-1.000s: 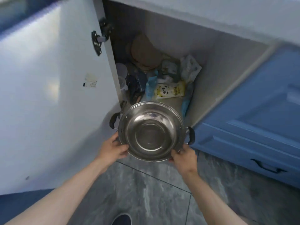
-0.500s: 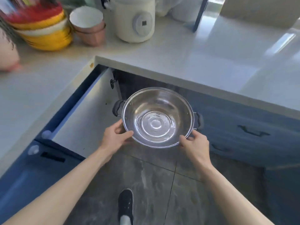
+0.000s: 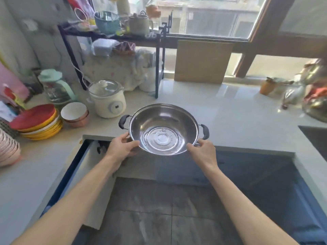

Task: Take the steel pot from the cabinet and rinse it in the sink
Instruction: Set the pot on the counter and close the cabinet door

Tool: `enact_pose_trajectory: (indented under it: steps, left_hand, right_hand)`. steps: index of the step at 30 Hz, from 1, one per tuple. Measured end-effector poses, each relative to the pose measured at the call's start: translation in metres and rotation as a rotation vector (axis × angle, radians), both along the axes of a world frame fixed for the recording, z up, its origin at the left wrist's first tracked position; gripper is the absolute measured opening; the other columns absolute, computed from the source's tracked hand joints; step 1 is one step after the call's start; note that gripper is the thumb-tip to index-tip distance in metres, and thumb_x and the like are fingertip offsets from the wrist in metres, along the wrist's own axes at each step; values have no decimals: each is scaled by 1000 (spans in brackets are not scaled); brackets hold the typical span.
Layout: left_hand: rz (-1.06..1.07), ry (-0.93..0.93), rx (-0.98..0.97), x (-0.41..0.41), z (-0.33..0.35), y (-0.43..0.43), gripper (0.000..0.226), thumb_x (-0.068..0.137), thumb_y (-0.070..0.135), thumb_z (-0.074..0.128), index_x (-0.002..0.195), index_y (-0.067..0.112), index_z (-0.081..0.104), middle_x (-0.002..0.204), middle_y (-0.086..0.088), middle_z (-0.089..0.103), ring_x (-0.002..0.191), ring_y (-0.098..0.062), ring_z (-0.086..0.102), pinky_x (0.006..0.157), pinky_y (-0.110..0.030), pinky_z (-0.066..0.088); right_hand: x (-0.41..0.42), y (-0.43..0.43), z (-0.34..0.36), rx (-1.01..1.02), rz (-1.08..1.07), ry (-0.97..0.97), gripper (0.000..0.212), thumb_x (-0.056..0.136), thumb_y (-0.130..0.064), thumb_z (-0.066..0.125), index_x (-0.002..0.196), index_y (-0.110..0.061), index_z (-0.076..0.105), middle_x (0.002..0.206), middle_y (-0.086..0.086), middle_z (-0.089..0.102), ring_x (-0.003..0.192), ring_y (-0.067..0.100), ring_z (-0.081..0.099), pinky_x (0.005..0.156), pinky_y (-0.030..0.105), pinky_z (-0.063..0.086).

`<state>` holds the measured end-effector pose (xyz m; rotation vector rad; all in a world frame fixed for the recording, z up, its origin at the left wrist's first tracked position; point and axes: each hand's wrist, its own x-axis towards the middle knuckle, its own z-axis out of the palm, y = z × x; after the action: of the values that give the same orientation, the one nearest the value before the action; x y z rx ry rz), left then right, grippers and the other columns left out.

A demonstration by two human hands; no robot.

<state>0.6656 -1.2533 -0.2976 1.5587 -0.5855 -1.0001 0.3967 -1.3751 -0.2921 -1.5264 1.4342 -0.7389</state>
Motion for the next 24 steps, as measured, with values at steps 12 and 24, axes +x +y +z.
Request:
enact_pose_trajectory:
  steps: [12,24]
  left_hand:
    - [-245,110,-12,-68,14,-223,35,91,-2,80,118,20,78,117,-9,84,120,-40,75,98,-42,64]
    - [-159,148,-16,-133,-84,-382,42,93,-9,71,119,24,77,118,-9,84,113,-37,78,97,-45,66]
  right_hand:
    - [-84,-171,15,56,-258,-97,9,87,-10,71,92,-11,78,88,9,81,83,31,81,76,41,69]
    - [-146,-334,-75,34,-225,-55,6,90,-11,72,92,-17,72,79,14,81,83,33,80,75,39,69]
